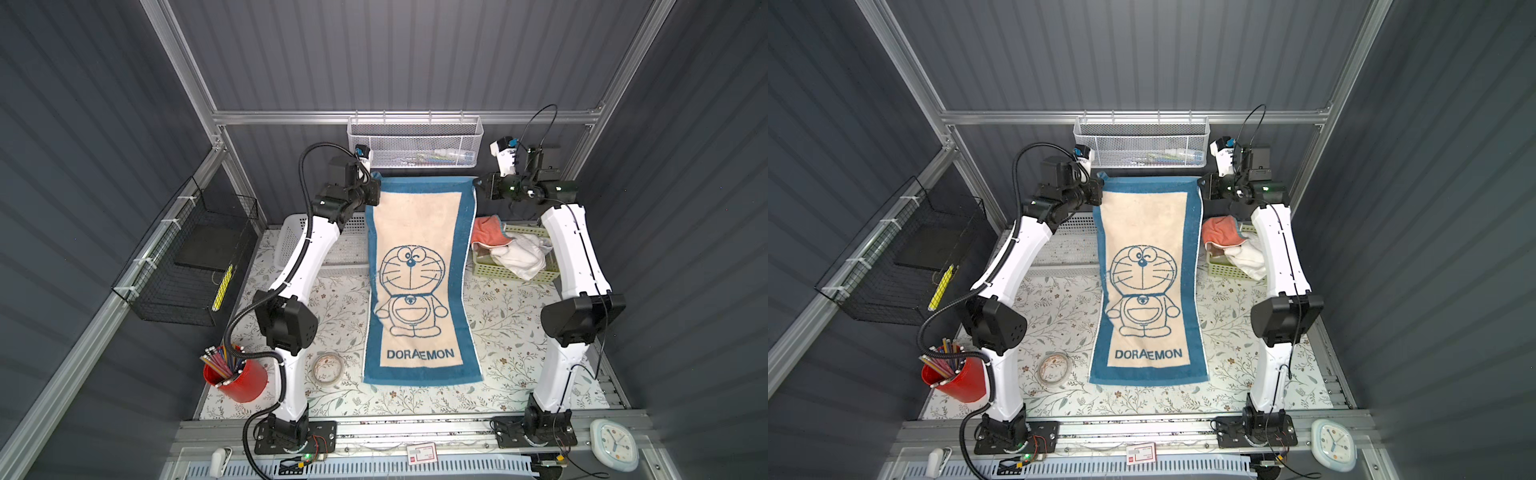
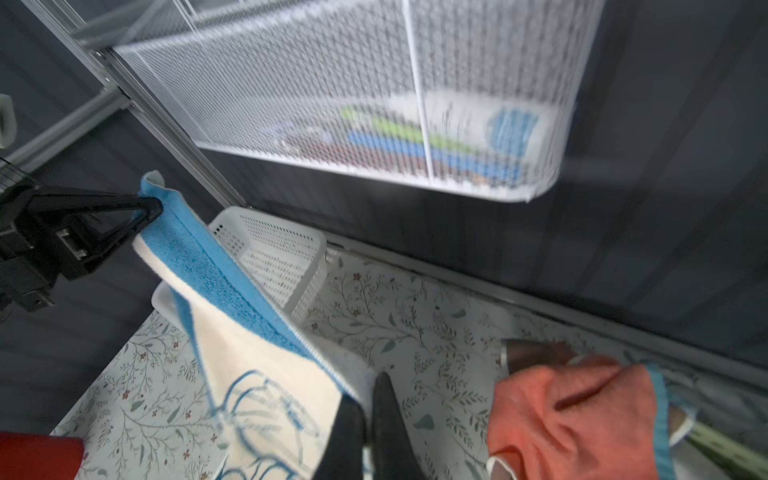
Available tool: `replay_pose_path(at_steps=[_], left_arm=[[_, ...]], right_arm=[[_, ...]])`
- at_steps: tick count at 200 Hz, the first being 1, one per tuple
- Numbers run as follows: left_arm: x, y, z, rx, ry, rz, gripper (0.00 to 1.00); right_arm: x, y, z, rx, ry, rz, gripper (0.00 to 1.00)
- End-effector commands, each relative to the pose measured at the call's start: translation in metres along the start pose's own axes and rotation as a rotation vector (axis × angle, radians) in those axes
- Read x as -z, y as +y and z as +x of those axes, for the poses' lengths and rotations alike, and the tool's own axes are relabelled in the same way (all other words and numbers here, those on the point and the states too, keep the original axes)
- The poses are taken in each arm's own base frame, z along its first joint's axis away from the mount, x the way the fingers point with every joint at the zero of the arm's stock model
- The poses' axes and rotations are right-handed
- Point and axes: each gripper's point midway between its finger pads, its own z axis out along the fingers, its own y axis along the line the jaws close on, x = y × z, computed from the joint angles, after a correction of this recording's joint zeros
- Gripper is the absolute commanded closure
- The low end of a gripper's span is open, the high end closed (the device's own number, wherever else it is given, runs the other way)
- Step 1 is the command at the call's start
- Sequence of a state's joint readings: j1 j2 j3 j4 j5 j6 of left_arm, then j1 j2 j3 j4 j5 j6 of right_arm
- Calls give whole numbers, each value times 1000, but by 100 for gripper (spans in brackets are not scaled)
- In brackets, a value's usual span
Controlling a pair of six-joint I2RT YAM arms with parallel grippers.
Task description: Fold and stack the towels
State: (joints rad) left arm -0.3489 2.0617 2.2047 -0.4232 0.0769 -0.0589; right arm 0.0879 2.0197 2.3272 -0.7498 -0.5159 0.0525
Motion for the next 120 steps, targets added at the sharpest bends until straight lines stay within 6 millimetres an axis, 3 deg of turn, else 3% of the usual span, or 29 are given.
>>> replay_pose_path(at_steps=[1, 19, 58, 82, 84, 90, 120], left_arm=[[4, 2, 5, 57, -25, 28, 100], [4, -1, 41, 96, 37, 48, 100], [21, -24, 127, 151, 211, 83, 100], [42, -40, 172, 166, 304, 89, 100], [44, -41, 185, 169, 329, 86, 100], [51, -45, 200, 171, 358, 83, 100], [80, -71, 255, 179, 465, 89, 100]], right_arm=[[9, 7, 5, 15, -7, 17, 100], [4, 15, 38, 2, 55, 23, 100], [4, 32, 135, -41, 232, 32, 100], [12, 42, 194, -83, 344, 34, 100], [13, 44, 198, -86, 351, 33, 100], [16, 47, 212, -94, 374, 32, 100], [29, 56, 278, -182, 474, 44, 100]])
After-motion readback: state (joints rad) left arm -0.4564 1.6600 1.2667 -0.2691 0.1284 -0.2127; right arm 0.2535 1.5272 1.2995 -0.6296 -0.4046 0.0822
